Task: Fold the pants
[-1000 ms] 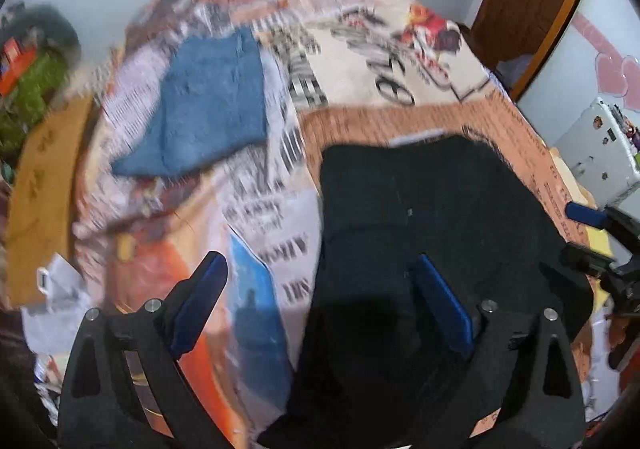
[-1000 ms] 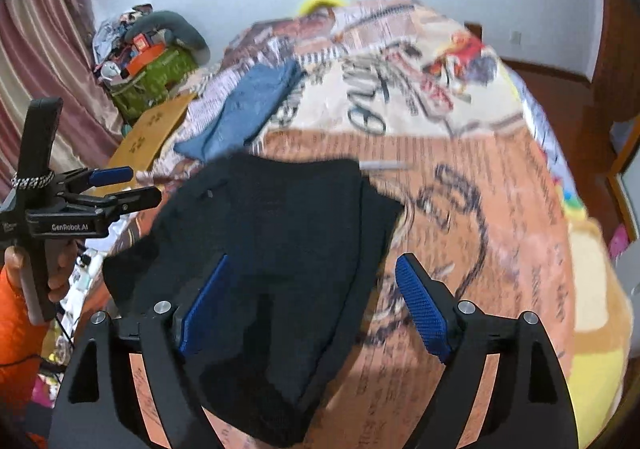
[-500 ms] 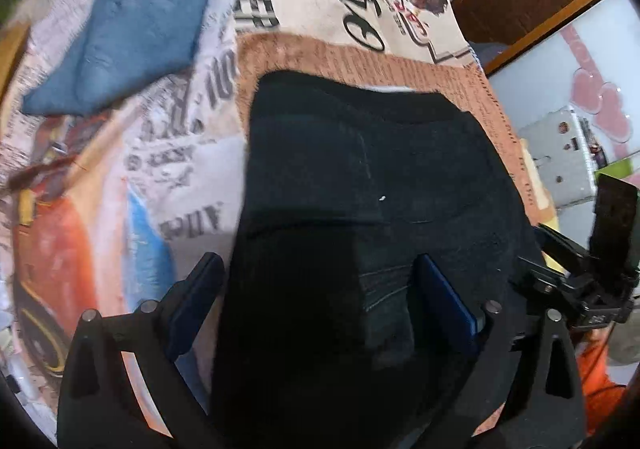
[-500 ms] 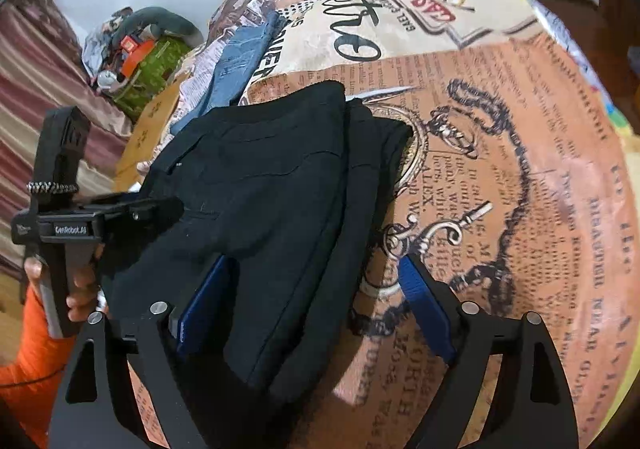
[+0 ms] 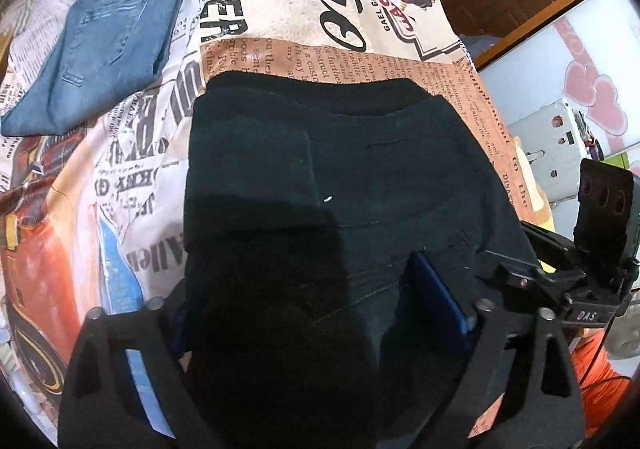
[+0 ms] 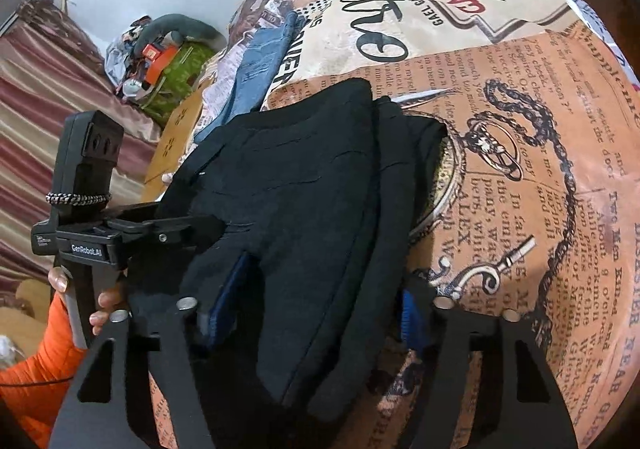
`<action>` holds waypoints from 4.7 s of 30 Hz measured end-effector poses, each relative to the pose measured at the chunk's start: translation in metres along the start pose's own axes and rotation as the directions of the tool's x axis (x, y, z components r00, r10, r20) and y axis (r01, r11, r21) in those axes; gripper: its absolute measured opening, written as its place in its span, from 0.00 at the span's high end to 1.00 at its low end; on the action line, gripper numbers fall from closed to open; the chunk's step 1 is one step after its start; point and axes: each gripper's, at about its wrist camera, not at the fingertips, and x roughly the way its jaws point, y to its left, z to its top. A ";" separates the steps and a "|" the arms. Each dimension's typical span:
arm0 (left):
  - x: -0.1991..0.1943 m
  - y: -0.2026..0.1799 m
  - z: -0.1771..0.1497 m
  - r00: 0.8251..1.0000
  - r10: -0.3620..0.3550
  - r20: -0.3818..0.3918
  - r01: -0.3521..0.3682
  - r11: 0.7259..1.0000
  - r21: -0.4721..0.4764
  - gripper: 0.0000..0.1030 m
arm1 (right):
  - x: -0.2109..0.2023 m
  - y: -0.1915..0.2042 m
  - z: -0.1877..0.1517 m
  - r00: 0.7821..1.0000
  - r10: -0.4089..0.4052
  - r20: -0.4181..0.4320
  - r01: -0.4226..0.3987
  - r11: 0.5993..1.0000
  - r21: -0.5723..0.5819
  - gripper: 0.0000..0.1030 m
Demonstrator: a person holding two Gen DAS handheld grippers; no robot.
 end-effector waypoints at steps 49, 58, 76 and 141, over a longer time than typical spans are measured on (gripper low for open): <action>-0.190 0.090 0.042 0.820 0.228 0.524 -0.200 0.973 -0.112 0.74 | 0.033 0.162 0.141 0.966 0.112 0.234 -0.016 0.926 -0.378 0.80; -0.169 0.149 0.098 0.805 0.274 0.527 -0.218 0.962 -0.167 0.75 | 0.090 0.168 0.191 0.968 0.093 0.232 0.007 0.917 -0.398 0.80; -0.023 0.277 0.176 0.915 0.312 0.255 -0.236 0.927 -0.291 0.73 | 0.227 0.123 0.226 0.992 -0.085 0.088 0.109 0.943 -0.315 0.80; -0.341 -0.050 -0.175 0.303 0.359 0.883 -0.403 0.888 -0.223 0.00 | -0.144 0.274 -0.011 0.684 0.122 0.719 0.285 0.862 -0.418 0.01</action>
